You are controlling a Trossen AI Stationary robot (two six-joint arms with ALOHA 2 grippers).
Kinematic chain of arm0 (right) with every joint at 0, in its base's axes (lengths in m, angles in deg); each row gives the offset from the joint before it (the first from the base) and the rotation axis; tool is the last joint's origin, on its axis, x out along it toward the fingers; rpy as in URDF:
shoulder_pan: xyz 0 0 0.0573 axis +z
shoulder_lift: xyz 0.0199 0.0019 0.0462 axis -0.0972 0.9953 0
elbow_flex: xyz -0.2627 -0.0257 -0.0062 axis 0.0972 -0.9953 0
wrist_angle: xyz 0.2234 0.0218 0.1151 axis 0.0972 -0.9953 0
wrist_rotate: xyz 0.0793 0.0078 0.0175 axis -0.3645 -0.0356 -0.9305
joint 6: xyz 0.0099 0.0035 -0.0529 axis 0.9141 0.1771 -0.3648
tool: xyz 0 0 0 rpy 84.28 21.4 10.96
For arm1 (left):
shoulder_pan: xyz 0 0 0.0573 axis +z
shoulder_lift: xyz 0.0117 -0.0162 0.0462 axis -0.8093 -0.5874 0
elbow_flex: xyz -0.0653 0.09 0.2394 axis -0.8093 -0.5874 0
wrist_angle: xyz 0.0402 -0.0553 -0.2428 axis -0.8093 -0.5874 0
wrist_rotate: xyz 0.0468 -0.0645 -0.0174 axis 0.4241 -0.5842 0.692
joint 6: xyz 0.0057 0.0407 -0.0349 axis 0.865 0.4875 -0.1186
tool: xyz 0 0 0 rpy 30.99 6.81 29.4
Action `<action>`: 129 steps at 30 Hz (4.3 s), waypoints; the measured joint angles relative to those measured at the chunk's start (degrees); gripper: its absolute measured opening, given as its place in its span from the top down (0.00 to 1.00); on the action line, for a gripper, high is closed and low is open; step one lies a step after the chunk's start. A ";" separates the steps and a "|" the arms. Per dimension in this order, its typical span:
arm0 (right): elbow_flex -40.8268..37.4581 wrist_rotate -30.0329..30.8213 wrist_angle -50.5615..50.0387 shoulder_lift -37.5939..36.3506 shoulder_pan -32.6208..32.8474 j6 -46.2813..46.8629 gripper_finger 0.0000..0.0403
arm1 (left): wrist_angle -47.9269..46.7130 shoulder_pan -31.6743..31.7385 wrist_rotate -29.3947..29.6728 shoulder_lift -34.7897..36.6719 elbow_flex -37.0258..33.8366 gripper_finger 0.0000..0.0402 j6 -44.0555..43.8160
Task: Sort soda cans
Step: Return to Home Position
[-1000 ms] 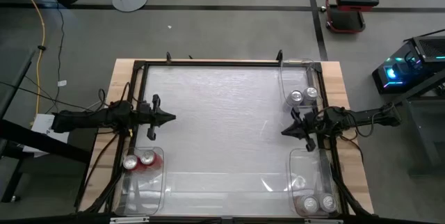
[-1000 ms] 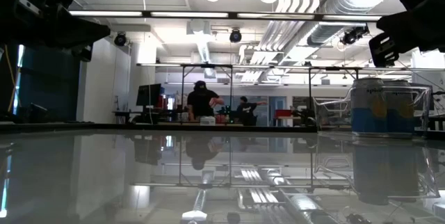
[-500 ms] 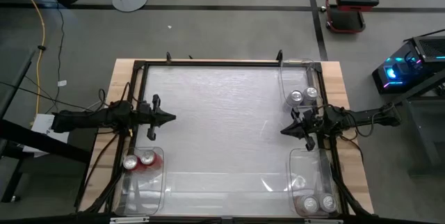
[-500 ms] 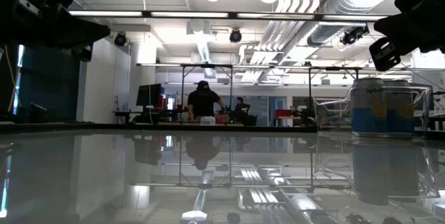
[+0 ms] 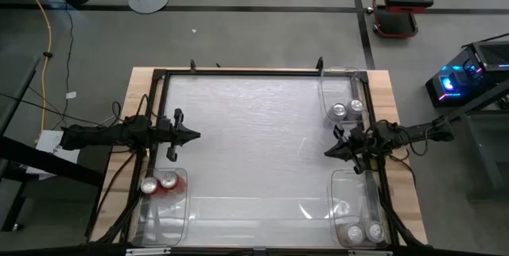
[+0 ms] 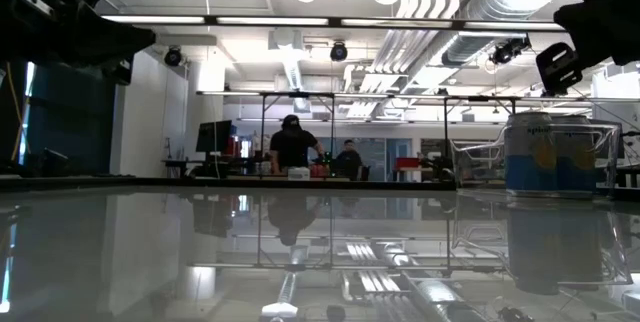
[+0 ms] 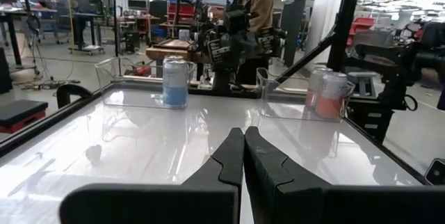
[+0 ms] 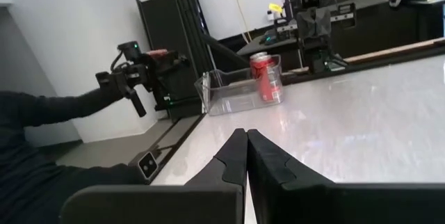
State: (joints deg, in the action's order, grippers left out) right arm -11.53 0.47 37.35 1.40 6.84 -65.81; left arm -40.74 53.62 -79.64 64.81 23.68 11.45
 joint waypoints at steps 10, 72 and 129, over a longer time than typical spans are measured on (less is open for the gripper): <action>0.00 0.02 -1.06 0.39 0.00 -0.02 1.00 | -0.22 0.00 0.00 -0.13 0.00 1.00 0.00; 0.00 7.17 -1.26 0.63 -0.04 -18.48 1.00 | -0.66 -0.02 1.44 -0.46 -0.02 1.00 9.51; 0.00 7.17 -1.26 0.61 -0.04 -18.46 1.00 | -0.66 0.00 1.40 -0.46 -0.02 1.00 9.49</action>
State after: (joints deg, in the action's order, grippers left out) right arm -11.53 7.64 36.09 2.01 6.81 -84.27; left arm -41.39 53.62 -78.24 64.35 23.66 20.94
